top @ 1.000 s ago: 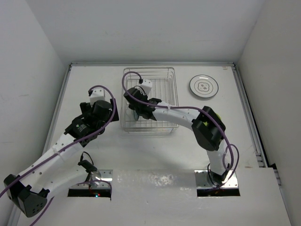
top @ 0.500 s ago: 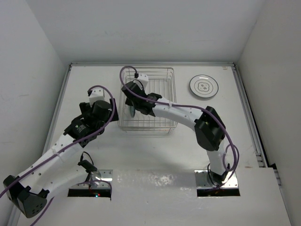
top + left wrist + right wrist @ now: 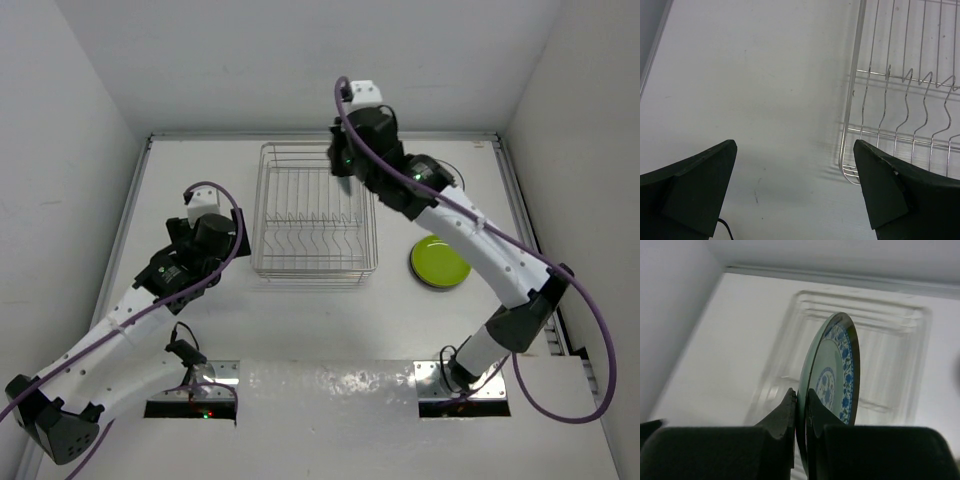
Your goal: Unload the plates from the dish rack
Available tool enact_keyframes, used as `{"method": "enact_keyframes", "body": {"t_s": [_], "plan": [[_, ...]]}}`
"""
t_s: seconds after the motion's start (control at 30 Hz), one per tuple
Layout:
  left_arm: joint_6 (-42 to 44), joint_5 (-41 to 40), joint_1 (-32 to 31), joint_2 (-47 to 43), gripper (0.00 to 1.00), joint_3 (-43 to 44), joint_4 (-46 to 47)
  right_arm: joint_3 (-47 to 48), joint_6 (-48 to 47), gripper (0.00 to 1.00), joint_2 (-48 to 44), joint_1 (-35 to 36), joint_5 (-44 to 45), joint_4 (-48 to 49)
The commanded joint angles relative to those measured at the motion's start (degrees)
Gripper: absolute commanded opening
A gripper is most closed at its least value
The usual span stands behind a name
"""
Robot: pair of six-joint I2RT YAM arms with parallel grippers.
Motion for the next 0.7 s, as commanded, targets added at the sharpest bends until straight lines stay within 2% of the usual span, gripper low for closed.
{"method": "enact_keyframes", "body": {"t_s": [0.0, 0.03, 0.07, 0.13, 0.27, 0.43, 0.67], "plan": [[-0.2, -0.6, 0.7, -0.9, 1.0, 0.4, 1.3, 1.0, -16.4, 0.0, 1.2, -5.8, 5.4, -19.4], [-0.1, -0.6, 0.7, -0.9, 1.0, 0.4, 1.3, -1.6, -17.5, 0.0, -1.0, -8.1, 7.8, -21.5], [-0.1, -0.6, 0.7, -1.0, 1.0, 0.4, 1.3, -8.1, -18.0, 0.0, -2.6, -9.4, 9.7, -21.4], [-0.2, -0.7, 0.7, -1.0, 1.0, 0.4, 1.3, -18.4, -19.4, 0.0, -8.1, -13.9, 9.0, -17.4], [0.0, -0.5, 0.8, -1.0, 1.0, 0.4, 1.3, -28.0, -20.5, 0.0, -11.4, -20.1, 9.1, -13.4], [0.0, -0.3, 0.8, -0.7, 1.0, 0.4, 1.5, -34.2, -20.2, 0.0, -9.8, -25.9, 3.2, -10.9], [0.2, 0.1, 0.8, -0.3, 1.0, 0.3, 1.6, -39.3, -19.0, 0.0, -5.7, -26.6, 2.9, -7.3]]}}
